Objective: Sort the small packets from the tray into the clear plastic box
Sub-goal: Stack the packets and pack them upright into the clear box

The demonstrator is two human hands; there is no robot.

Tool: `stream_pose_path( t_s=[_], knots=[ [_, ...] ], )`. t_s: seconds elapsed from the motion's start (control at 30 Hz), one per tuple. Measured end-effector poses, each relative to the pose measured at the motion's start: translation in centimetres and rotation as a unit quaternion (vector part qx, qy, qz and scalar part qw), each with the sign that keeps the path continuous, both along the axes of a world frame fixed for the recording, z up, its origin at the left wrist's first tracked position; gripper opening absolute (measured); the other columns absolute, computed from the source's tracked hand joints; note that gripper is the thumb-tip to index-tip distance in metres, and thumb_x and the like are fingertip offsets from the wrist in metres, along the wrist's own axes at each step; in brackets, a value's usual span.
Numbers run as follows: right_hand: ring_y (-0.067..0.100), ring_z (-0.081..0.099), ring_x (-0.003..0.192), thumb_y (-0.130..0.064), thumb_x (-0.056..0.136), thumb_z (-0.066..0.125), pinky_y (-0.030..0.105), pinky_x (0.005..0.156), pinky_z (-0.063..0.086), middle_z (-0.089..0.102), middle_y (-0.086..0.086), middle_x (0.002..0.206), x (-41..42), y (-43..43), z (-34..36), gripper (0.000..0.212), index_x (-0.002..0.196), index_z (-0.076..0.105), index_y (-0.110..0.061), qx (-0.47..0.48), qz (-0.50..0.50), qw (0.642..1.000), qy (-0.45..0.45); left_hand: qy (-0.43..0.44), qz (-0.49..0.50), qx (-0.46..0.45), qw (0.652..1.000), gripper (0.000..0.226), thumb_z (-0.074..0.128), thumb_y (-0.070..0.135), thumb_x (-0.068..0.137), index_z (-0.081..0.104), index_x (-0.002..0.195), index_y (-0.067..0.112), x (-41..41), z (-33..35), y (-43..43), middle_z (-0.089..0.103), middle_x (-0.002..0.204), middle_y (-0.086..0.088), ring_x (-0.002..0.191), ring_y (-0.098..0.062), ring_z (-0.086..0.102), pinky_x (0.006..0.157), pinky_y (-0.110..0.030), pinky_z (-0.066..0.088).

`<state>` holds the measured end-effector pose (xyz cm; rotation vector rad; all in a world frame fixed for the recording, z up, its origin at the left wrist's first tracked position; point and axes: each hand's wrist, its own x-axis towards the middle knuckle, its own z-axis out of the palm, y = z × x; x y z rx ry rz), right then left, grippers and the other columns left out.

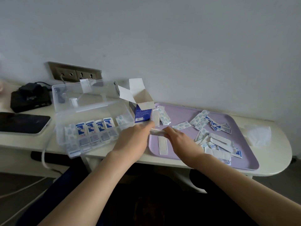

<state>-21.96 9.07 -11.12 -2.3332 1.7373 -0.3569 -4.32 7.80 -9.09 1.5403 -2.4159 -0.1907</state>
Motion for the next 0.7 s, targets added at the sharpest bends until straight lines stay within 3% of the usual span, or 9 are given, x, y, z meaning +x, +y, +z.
stream_pose_path(
  t_s=[0.1, 0.23, 0.33, 0.43, 0.57, 0.7],
  knots=[
    [0.019, 0.050, 0.092, -0.004, 0.099, 0.035, 0.023, 0.074, 0.038, 0.053, 0.004, 0.116, 1.8, 0.4, 1.2, 0.027, 0.122, 0.044, -0.015, -0.039, 0.034, 0.998, -0.040, 0.001, 0.016, -0.050, 0.999, 0.019, 0.042, 0.009, 0.096, 0.037, 0.108, 0.024, 1.6, 0.3, 0.3, 0.061, 0.091, 0.003, 0.068, -0.022, 0.057, 0.053, -0.028, 0.033],
    [0.025, 0.060, 0.090, -0.002, 0.095, 0.040, 0.037, 0.074, 0.047, 0.061, 0.007, 0.109, 4.4, 0.4, 3.2, 0.028, 0.121, 0.048, -0.011, -0.057, 0.068, 0.995, -0.044, 0.034, 0.032, -0.069, 0.997, 0.012, 0.038, 0.021, 0.100, 0.042, 0.111, 0.025, 3.9, 1.0, 0.9, 0.052, 0.101, 0.004, 0.077, -0.025, 0.062, 0.054, -0.031, 0.035],
    [0.021, 0.060, 0.073, -0.020, 0.098, 0.042, 0.033, 0.061, 0.044, 0.066, 0.004, 0.089, 6.6, 0.0, 3.9, 0.020, 0.108, 0.056, -0.011, -0.097, 0.091, 0.991, -0.031, 0.080, 0.057, -0.072, 0.993, 0.010, 0.040, 0.025, 0.099, 0.048, 0.106, 0.026, 6.2, 1.8, 1.2, 0.047, 0.099, 0.004, 0.082, -0.024, 0.060, 0.057, -0.033, 0.041],
    [0.028, 0.058, 0.073, -0.043, 0.094, 0.029, 0.040, 0.057, 0.048, 0.063, 0.005, 0.079, 9.3, -0.7, 4.6, 0.048, 0.091, 0.063, -0.009, -0.144, 0.110, 0.983, -0.025, 0.127, 0.092, -0.079, 0.984, 0.008, 0.045, 0.029, 0.097, 0.052, 0.099, 0.026, 8.8, 2.2, 1.5, 0.053, 0.097, 0.007, 0.082, -0.021, 0.059, 0.061, -0.034, 0.044],
    [0.026, 0.058, 0.082, -0.035, 0.092, 0.042, 0.047, 0.063, 0.050, 0.065, 0.005, 0.085, 12.8, -2.0, 5.3, 0.035, 0.094, 0.067, -0.011, -0.143, 0.145, 0.978, -0.044, 0.154, 0.117, -0.094, 0.977, 0.003, 0.053, 0.025, 0.094, 0.053, 0.096, 0.023, 11.6, 2.3, 1.6, 0.059, 0.097, 0.010, 0.082, -0.020, 0.060, 0.061, -0.032, 0.042],
    [0.026, 0.056, 0.080, -0.032, 0.095, 0.049, 0.046, 0.069, 0.048, 0.064, 0.005, 0.083, 15.9, -3.0, 5.8, 0.026, 0.093, 0.065, -0.012, -0.105, 0.155, 0.981, -0.045, 0.162, 0.142, -0.129, 0.968, 0.006, 0.057, 0.020, 0.092, 0.054, 0.097, 0.019, 13.9, 2.3, 1.5, 0.054, 0.090, 0.012, 0.070, -0.016, 0.053, 0.052, -0.029, 0.034]
  ],
)
